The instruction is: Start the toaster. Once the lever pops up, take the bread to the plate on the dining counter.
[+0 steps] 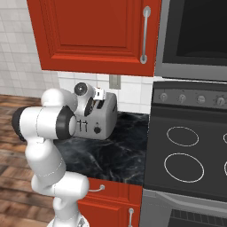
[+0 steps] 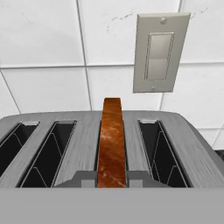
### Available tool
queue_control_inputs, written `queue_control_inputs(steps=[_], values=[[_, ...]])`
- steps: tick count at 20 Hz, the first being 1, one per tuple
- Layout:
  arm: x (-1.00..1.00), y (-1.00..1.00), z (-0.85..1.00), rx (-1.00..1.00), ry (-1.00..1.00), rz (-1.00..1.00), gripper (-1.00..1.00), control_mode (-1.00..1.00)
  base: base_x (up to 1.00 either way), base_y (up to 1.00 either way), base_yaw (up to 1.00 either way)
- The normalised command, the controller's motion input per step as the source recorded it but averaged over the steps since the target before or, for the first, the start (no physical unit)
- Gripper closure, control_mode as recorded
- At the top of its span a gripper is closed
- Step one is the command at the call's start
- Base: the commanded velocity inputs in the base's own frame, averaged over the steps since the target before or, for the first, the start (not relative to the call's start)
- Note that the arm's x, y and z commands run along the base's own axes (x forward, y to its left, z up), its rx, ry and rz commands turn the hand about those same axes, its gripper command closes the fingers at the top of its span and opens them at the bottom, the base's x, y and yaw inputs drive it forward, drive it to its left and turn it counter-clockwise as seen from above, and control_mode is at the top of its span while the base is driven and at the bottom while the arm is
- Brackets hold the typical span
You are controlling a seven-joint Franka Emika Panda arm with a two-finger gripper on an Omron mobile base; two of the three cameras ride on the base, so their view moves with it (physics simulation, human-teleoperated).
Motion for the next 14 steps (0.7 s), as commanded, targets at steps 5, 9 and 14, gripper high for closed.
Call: queue_control_inputs(steps=[5, 9, 14], values=[[0.00, 0.00, 0.00, 0.00, 0.00, 0.00, 1.00, -1.00, 0.00, 0.00, 0.00], [0.00, 0.00, 0.00, 0.00, 0.00, 0.00, 1.00, -1.00, 0.00, 0.00, 0.00], [0.00, 0.00, 0.00, 0.00, 0.00, 0.00, 1.00, -1.00, 0.00, 0.00, 0.00]])
